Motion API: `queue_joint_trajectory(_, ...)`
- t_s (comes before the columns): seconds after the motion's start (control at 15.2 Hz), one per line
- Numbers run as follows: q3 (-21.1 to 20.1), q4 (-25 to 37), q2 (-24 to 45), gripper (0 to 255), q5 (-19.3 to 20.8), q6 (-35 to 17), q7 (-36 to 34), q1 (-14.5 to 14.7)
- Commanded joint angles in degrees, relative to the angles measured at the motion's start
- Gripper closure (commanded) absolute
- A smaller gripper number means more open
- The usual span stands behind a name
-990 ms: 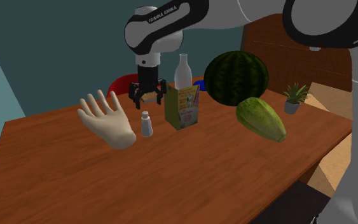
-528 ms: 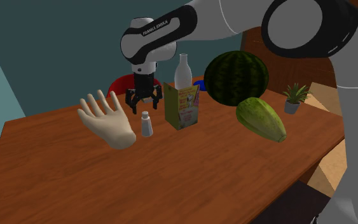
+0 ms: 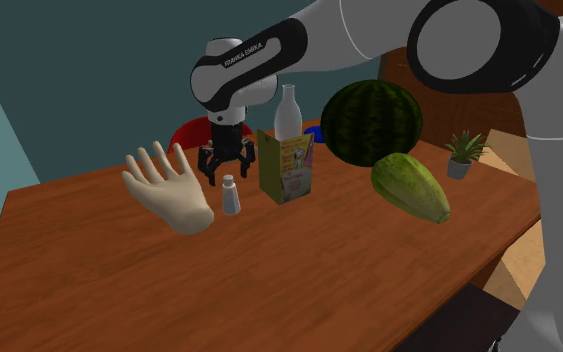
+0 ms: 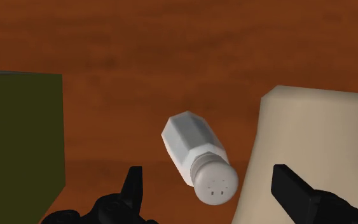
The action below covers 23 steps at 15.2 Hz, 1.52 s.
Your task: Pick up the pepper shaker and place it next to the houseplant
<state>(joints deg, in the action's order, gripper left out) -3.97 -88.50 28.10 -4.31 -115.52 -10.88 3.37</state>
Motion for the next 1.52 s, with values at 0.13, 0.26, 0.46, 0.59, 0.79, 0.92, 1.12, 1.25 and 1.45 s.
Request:
queue_joint_trajectory(0.13,0.0,0.0,0.0,255,0.0,0.0,0.0,0.0)
queue_joint_trajectory(0.26,0.0,0.0,0.0,255,0.0,0.0,0.0,0.0)
queue_joint_trajectory(0.46,0.0,0.1,0.0,255,0.0,0.0,0.0,0.0)
queue_joint_trajectory(0.59,0.0,0.1,0.0,255,0.0,0.0,0.0,0.0)
queue_joint_trajectory(0.79,0.0,0.4,-0.3,255,0.0,0.6,-0.1,0.0)
queue_joint_trajectory(0.92,0.0,1.2,-0.7,255,0.0,1.9,-0.2,0.0)
queue_joint_trajectory(1.12,0.0,2.6,-1.4,255,0.0,3.9,-0.3,0.0)
queue_joint_trajectory(1.25,0.0,3.5,-1.7,255,0.1,5.3,-0.4,0.0)
queue_joint_trajectory(1.45,0.0,5.2,-2.2,255,0.1,7.3,-0.6,0.0)
